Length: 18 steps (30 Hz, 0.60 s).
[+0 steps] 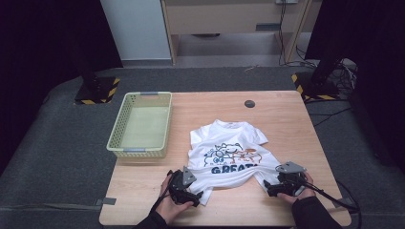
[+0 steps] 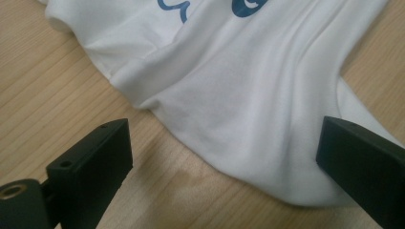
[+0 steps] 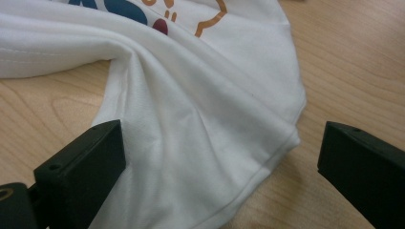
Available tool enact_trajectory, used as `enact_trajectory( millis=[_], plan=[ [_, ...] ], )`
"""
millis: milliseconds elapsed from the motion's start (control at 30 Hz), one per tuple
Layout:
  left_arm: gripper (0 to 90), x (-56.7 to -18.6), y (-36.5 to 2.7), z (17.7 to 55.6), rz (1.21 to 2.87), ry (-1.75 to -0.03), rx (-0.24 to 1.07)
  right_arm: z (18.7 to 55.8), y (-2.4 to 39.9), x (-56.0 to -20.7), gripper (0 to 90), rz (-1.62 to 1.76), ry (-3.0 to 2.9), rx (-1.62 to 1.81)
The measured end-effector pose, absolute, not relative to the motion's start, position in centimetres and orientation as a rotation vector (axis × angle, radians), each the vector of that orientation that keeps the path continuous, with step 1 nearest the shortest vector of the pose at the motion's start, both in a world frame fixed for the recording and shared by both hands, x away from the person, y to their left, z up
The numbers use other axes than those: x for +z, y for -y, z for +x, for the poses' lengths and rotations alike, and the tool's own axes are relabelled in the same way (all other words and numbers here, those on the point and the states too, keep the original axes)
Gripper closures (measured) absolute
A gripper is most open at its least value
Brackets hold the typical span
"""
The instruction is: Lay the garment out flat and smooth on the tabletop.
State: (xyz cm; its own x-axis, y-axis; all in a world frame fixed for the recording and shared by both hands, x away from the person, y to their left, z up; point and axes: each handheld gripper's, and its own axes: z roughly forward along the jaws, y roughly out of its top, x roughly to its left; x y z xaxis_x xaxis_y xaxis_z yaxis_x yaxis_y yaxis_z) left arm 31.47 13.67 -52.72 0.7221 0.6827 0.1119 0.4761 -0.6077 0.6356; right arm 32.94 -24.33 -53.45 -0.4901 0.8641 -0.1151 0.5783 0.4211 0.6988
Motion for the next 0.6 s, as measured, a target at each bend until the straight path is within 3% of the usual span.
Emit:
enact_trajectory(
  millis=[600],
  plan=[
    [4.6, -52.2, -15.8, 31.6, 2.4, -0.817, 0.486, 31.4, 28.0, -53.5, 0.5, 1.334, -2.215, 0.824]
  ],
)
